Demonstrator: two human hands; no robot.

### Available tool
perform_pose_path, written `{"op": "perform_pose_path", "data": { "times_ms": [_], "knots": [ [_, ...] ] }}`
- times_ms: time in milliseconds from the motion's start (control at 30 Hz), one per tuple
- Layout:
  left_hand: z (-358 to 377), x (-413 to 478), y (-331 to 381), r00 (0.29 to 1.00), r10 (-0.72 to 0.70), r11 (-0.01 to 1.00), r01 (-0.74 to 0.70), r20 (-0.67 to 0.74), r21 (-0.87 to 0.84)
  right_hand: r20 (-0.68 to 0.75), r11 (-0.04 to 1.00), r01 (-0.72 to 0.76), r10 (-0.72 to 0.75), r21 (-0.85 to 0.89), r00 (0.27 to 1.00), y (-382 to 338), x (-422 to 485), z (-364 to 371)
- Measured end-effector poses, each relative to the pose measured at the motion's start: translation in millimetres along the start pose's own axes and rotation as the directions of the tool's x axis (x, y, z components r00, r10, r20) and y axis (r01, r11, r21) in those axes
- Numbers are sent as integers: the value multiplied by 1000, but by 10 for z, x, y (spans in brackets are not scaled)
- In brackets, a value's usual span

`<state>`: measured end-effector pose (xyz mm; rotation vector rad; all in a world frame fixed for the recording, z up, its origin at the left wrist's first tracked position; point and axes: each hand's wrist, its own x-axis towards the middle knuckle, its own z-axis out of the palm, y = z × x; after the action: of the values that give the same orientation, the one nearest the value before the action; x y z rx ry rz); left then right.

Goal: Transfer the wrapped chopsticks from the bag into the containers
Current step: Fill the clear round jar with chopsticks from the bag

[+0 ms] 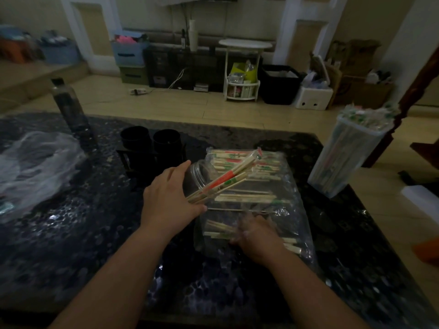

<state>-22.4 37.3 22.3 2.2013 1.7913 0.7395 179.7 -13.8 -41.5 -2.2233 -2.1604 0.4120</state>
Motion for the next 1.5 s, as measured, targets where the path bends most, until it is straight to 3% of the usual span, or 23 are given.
{"op": "perform_pose_path", "data": {
  "times_ms": [133, 200, 333, 500, 733, 833, 900, 1033, 1167, 1233, 1300, 1400, 1500],
  "knots": [
    [5, -4, -11, 1000, 3, 1000, -3, -2, 2, 56, 982, 83, -74, -171, 996, 10, -3, 87],
    [5, -6, -10, 1000, 6, 1000, -6, -1, 3, 18, 971, 111, -110, -211, 994, 3, -58, 119],
    [0, -8, -5, 1000, 6, 1000, -6, 9, 16, -141, 989, 75, -93, -127, 986, -42, -154, 160],
    [-19, 3, -28, 1000, 3, 1000, -3, -8, 18, -123, 998, 47, -51, -29, 991, -34, -280, -115],
    [-55, -30, -39, 1000, -4, 1000, 4, -7, -16, -2, 993, 116, -116, -7, 993, -181, -492, -678],
    [-77, -44, -54, 1000, -4, 1000, 4, -1, -6, -41, 990, 141, -142, -6, 989, -262, -591, -907],
    [-77, -52, -69, 1000, 0, 1000, 0, 0, 0, -146, 985, 163, -168, -48, 975, -315, -661, -1043],
    [-47, -56, -78, 1000, 18, 1000, -19, -23, -16, -412, 961, 245, -278, -132, 868, -421, -769, -1264],
    [-22, -49, -48, 1000, 9, 1000, -8, -9, 9, -752, 913, 349, -379, -210, 540, -368, -696, -1189],
    [9, -55, -63, 999, 45, 998, -44, -18, 48, -795, 907, 342, -391, -246, 464, -284, -629, -1105],
    [27, -58, -77, 998, 57, 997, -56, -20, 45, -841, 912, 332, -368, -243, 396, -228, -595, -1053],
    [24, -60, -75, 998, 59, 996, -58, -25, 65, -910, 884, 446, -294, -143, 291, -206, -558, -990],
    [10, -75, -68, 999, 33, 996, -31, -27, 87, -957, 877, 476, -82, 62, 277, -252, -559, -992]
  ]
}}
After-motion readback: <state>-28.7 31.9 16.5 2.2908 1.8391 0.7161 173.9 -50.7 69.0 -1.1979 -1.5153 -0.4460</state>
